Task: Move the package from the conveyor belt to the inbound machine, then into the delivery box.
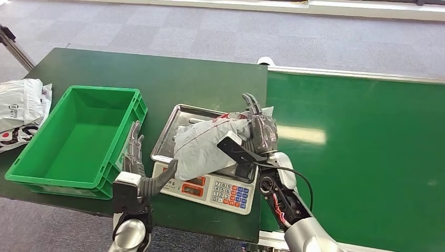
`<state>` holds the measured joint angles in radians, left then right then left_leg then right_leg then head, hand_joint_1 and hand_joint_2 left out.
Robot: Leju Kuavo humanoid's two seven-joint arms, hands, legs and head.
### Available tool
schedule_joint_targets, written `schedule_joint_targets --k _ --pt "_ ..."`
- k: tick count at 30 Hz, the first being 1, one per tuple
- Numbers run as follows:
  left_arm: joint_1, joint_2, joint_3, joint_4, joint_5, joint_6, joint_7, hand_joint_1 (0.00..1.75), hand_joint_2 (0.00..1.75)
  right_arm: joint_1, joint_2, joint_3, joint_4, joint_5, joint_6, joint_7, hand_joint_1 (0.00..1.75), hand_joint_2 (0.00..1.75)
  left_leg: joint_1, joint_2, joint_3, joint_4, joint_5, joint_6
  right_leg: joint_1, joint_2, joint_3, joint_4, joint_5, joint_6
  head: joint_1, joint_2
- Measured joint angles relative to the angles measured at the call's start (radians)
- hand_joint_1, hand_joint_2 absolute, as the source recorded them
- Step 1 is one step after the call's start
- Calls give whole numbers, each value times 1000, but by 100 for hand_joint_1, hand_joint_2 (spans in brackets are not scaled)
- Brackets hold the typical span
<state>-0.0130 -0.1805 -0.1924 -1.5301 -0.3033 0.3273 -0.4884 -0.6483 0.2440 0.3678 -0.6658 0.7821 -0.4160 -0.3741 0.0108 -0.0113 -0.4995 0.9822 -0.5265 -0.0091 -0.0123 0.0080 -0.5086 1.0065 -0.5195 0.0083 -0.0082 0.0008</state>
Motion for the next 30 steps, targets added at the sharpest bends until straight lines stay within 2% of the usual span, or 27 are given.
schedule_joint_targets --k 4,10,14,22,26,30 --pt "4 -2 5 -2 -10 -11 1 0 175 39 -8 -40 -86 -97 38 -6 0 175 0 0 0 0 0 0 0 0 0 0 0 0 0 0" --pt "5 -1 4 6 -12 -17 -7 0 175 151 -33 -119 -350 -312 174 -21 0 175 0 0 -1 0 0 0 0 0 -1 0 0 0 0 0" --pt "-3 -1 -2 16 -12 -18 -8 0 175 191 -47 -146 -469 -336 192 -14 0 175 0 0 -1 0 0 0 0 0 -1 0 0 0 0 0" --pt "-16 1 -18 26 -21 -23 -8 0 175 240 -61 -171 -574 -387 221 -8 0 175 0 0 -1 0 0 0 0 0 -2 0 0 0 0 0" --pt "-41 10 -50 29 -52 -52 -2 0 175 322 -69 -178 -646 -426 276 -4 0 175 0 0 -1 0 0 0 0 0 -2 0 0 0 0 0" --pt "-75 17 -98 31 -92 -86 10 0 175 432 -78 -181 -698 -431 291 -14 0 175 0 0 -2 0 -1 0 0 0 -2 0 0 0 0 0"
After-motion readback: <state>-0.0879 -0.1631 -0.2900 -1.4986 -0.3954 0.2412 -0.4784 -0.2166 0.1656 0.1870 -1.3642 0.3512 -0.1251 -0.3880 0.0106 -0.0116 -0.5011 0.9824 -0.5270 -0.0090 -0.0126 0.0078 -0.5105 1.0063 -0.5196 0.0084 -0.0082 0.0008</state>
